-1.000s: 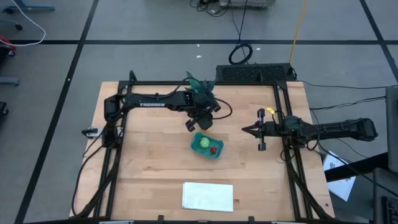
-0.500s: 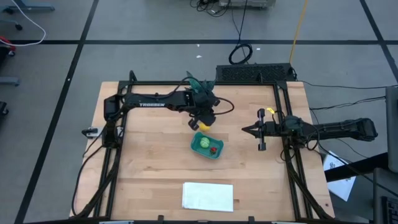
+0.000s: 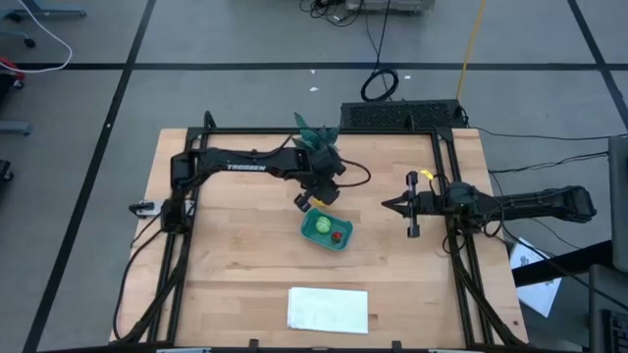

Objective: Pick and placing Produce into tupperware
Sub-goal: Put the yellow lemon into the green bin

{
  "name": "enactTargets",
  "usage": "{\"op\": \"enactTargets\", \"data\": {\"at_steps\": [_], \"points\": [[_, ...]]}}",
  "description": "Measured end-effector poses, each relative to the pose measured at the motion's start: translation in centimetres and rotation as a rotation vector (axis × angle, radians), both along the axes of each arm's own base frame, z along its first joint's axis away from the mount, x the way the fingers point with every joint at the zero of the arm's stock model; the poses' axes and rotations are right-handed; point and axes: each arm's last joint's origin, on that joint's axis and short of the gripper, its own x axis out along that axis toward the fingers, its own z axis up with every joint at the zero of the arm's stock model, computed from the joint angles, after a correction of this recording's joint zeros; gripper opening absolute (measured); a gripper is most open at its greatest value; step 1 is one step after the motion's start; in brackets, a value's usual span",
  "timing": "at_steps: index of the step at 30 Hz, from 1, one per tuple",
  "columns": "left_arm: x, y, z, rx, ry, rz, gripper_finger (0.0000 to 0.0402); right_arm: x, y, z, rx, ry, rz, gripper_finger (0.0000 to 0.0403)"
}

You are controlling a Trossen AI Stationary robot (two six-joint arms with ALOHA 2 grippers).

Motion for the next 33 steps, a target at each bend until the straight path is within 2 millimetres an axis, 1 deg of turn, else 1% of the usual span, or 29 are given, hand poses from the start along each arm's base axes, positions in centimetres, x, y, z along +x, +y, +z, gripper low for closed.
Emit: {"op": "enactTargets", "data": {"at_steps": [3,5,7,18,21,23,25,29,33], "points": [[-0.1,0.2,-0.6,-0.012,0.032,0.016,0.0026,0.1,0.0,-0.1,0.001,0.011,0.000,0.0000],[0.2,0.2,-0.7,-0.012,0.012,0.020,0.0026,0.1,0.0,-0.2,0.000,0.015,-0.001,0.0000],[0.1,0.2,-0.9,-0.030,0.028,0.023,0.0026,0.2,0.0,-0.2,-0.001,0.017,-0.002,0.0000],[-0.1,0.0,-1.0,-0.091,0.048,-0.010,0.0027,0.2,0.0,-0.3,0.000,0.022,-0.003,0.0000],[-0.1,-0.1,-1.0,-0.098,0.048,-0.005,0.0035,0.2,0.0,-0.3,0.001,0.022,-0.003,0.0000],[-0.1,0.0,-1.1,-0.103,0.050,0.003,0.0052,0.2,0.0,-0.3,0.008,0.022,-0.003,0.0000],[-0.2,0.2,-1.1,-0.106,0.052,0.011,0.0077,0.2,0.0,-0.3,0.009,0.022,-0.003,0.0000],[-0.2,0.4,-1.4,-0.125,0.061,0.018,0.0142,0.2,0.0,-0.3,0.013,0.022,-0.003,0.0000],[-0.1,0.4,-1.4,-0.135,0.054,0.037,0.0207,0.2,0.0,-0.3,0.013,0.022,-0.003,0.0000]]}}
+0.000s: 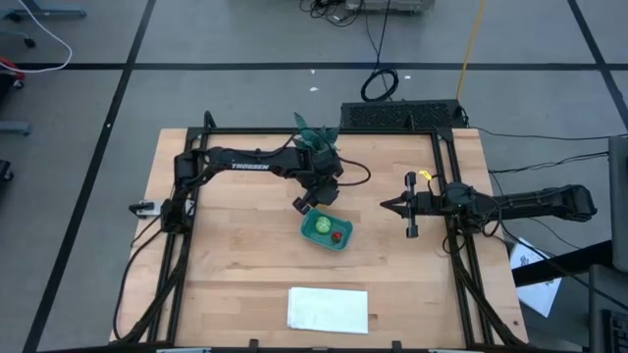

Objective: Pick and placing Produce into tupperware
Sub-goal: Put the yellow lemon into the green bin

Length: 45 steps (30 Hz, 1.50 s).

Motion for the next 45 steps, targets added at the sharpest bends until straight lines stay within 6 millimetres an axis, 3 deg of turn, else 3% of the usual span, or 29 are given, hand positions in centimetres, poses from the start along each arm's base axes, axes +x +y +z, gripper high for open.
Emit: {"op": "enactTargets", "data": {"at_steps": [6,13,29,45], "points": [[0.0,0.0,0.0,0.008,0.012,0.060,0.0271,0.0,0.0,0.0,0.000,0.000,0.000,0.0000],[-0.3,0.1,-0.2,-0.001,0.055,0.157,0.0306,0.0,0.0,0.0,-0.001,0.000,0.000,0.0000],[0.0,-0.1,0.4,-0.130,0.045,0.295,0.0310,0.0,0.0,0.1,-0.008,-0.008,-0.001,0.0000],[0.7,0.4,-2.5,-0.122,0.092,0.280,0.0310,0.0,0.0,0.1,-0.001,-0.006,-0.001,0.0000]]}}
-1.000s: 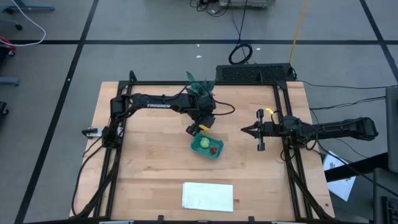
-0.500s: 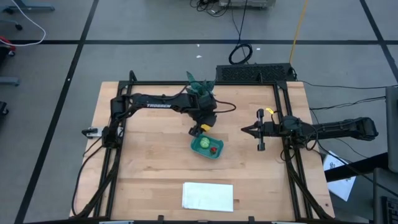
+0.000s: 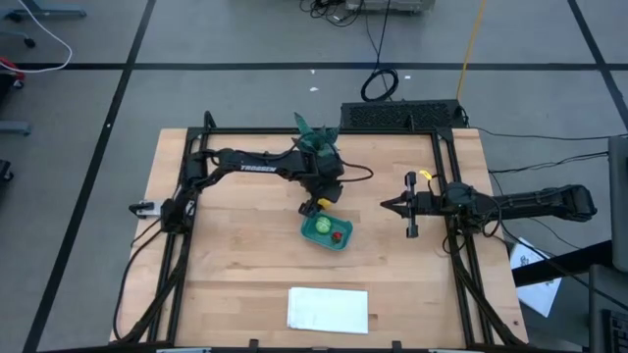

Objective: Pick and placing Produce into tupperware
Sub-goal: Put the yellow lemon into the green bin

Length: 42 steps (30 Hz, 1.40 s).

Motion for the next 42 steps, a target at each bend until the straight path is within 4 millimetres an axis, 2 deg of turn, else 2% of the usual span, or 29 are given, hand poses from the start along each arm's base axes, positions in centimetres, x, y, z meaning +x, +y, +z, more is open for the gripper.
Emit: {"op": "enactTargets", "data": {"at_steps": [8,26,29,38,42], "points": [[0.2,0.5,-1.5,0.021,0.035,0.007,0.0310,0.0,-0.1,-0.1,-0.001,0.011,-0.003,0.0000],[-0.2,1.2,-1.6,0.012,0.049,-0.023,0.0306,0.1,-0.3,-0.2,0.009,0.017,-0.015,0.0000],[-0.2,1.2,-1.6,0.012,0.049,-0.027,0.0284,0.1,-0.3,-0.2,0.009,0.017,-0.015,0.0000],[-0.1,1.3,-1.5,0.022,0.034,-0.048,0.0178,0.1,-0.3,-0.1,0.009,0.011,-0.015,0.0000],[-0.1,1.3,-1.5,0.037,0.029,-0.044,0.0162,0.1,-0.3,-0.1,0.009,0.011,-0.015,0.0000]]}}
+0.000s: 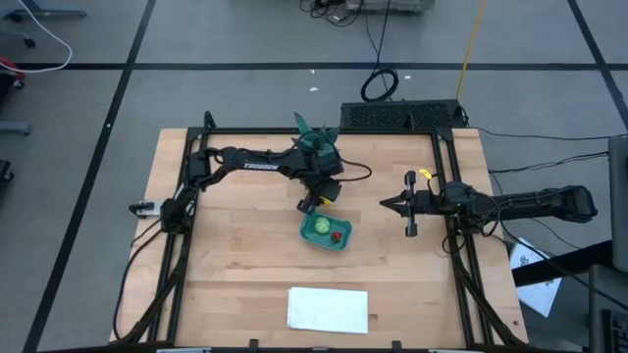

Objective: Pick and placing Produce into tupperware
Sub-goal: Put the yellow lemon into the green bin

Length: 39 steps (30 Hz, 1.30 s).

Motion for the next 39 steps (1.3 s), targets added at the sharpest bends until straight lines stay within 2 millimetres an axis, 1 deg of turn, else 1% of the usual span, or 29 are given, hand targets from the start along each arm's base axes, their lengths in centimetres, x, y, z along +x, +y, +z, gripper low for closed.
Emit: {"op": "enactTargets", "data": {"at_steps": [7,10,14,18,29,36,39], "points": [[0.1,-0.3,0.0,0.071,0.012,-0.015,0.0198,0.0,0.0,0.0,0.000,0.000,0.000,0.0000],[0.2,-0.7,0.0,0.100,0.017,-0.033,0.0200,0.0,0.0,0.0,0.000,0.000,0.000,0.0000],[0.3,-1.2,0.2,0.115,0.016,-0.044,0.0188,0.0,0.0,0.0,0.000,0.000,0.000,0.0000],[0.8,-1.4,1.6,0.108,-0.004,-0.035,0.0178,0.0,0.0,0.0,0.000,0.000,0.000,0.0000],[1.8,-1.5,5.8,0.088,-0.048,0.013,0.0183,0.0,0.0,0.0,0.008,0.000,0.000,0.0000],[2.0,-3.1,7.3,0.094,-0.038,-0.044,0.0184,0.0,0.0,0.0,0.008,0.000,0.000,0.0000],[2.1,-3.8,7.4,0.094,-0.031,-0.065,0.0184,0.0,0.0,0.0,0.008,0.000,0.000,0.0000]]}}
